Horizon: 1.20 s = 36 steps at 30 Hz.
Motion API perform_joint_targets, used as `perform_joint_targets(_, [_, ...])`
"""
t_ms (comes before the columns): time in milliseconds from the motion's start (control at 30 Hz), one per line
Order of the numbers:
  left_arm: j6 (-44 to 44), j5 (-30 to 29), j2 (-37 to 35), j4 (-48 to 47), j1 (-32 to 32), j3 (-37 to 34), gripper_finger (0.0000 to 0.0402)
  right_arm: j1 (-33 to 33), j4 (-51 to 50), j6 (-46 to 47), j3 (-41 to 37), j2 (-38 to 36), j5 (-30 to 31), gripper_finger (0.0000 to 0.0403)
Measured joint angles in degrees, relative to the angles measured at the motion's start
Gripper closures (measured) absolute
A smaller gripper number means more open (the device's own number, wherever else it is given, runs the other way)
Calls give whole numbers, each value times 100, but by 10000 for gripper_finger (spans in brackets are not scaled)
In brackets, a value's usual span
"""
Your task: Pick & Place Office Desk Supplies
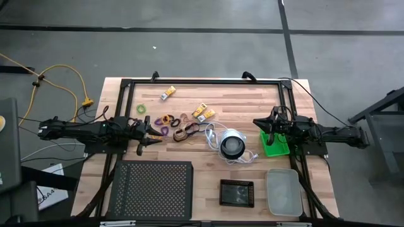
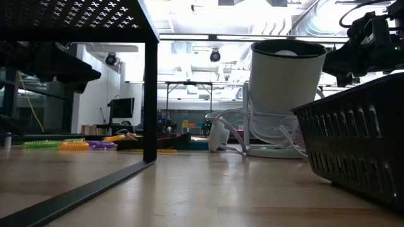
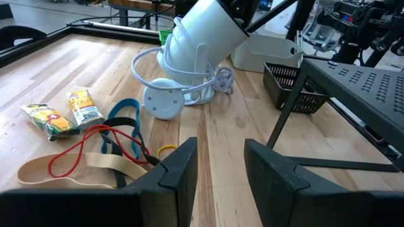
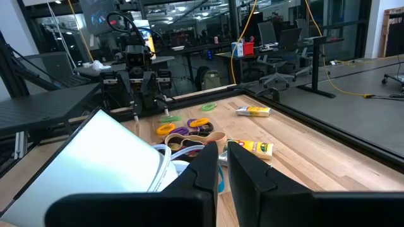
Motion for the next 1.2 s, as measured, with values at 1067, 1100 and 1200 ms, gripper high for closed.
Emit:
perform_joint_targets(1067, [124,-346,1,215,1,0,277,0,0,0,1,0,0,379])
perform_joint_targets(1100, [122,-387,1,216,1,0,277,0,0,0,0,0,0,379])
perform_joint_targets(1200, [143,-546,3,212,1,0,277,1,0,0,0,0,0,379])
